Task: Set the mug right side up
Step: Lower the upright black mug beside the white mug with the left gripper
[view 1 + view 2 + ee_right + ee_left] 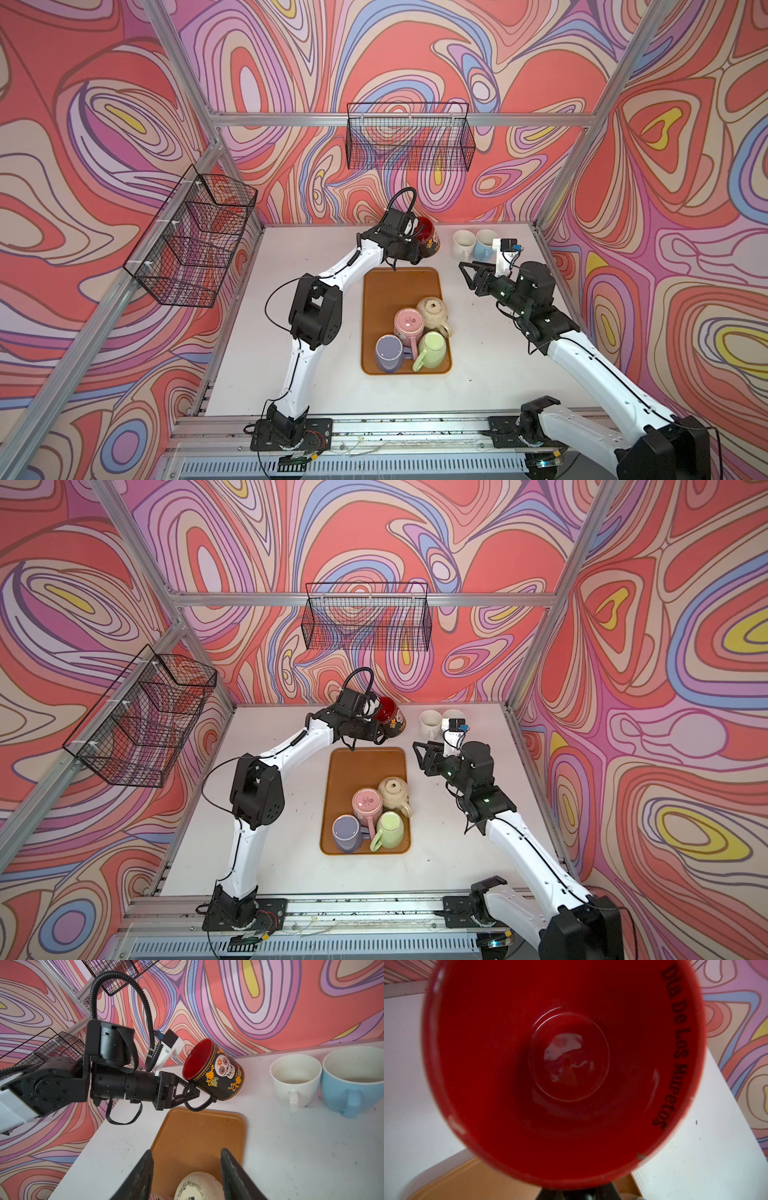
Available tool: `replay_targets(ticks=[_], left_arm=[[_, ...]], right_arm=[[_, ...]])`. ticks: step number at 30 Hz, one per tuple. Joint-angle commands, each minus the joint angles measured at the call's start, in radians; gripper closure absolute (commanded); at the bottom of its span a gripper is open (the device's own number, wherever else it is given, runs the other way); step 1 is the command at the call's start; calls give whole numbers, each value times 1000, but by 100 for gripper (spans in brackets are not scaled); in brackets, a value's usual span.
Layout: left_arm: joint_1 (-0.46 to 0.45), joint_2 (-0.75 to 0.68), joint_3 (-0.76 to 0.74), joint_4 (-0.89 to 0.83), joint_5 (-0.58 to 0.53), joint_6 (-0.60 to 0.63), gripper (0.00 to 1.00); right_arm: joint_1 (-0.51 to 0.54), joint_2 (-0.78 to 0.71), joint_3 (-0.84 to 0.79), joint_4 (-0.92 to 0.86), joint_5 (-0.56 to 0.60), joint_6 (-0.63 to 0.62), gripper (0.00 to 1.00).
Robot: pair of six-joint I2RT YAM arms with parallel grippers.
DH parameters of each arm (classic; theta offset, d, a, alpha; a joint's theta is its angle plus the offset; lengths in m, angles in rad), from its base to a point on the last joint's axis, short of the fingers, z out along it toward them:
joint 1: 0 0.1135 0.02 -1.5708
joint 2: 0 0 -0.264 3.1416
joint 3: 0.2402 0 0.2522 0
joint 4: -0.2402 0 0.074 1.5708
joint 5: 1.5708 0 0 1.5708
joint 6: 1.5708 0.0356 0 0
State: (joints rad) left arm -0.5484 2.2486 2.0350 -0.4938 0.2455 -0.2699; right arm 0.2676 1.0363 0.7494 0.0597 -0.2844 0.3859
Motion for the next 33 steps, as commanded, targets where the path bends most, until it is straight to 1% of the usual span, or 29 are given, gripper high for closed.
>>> replay_targets(ticks=[1,12,21,28,33], left_arm=[[-23,15,114,62,-53,85,100],[-73,162,291,45,-182,163,100],[-79,255,407,19,-202,189,100],[-84,290,433,21,-205,198,100],[-86,329,484,-14,-200,196,100]], right_arm=[[-1,-2,-16,23,10,8,46],[6,-15,-25,31,7,12,46],[19,-4,-25,29,10,8,46],[22,2,-24,31,9,5,46],[22,1,-25,29,11,5,47]])
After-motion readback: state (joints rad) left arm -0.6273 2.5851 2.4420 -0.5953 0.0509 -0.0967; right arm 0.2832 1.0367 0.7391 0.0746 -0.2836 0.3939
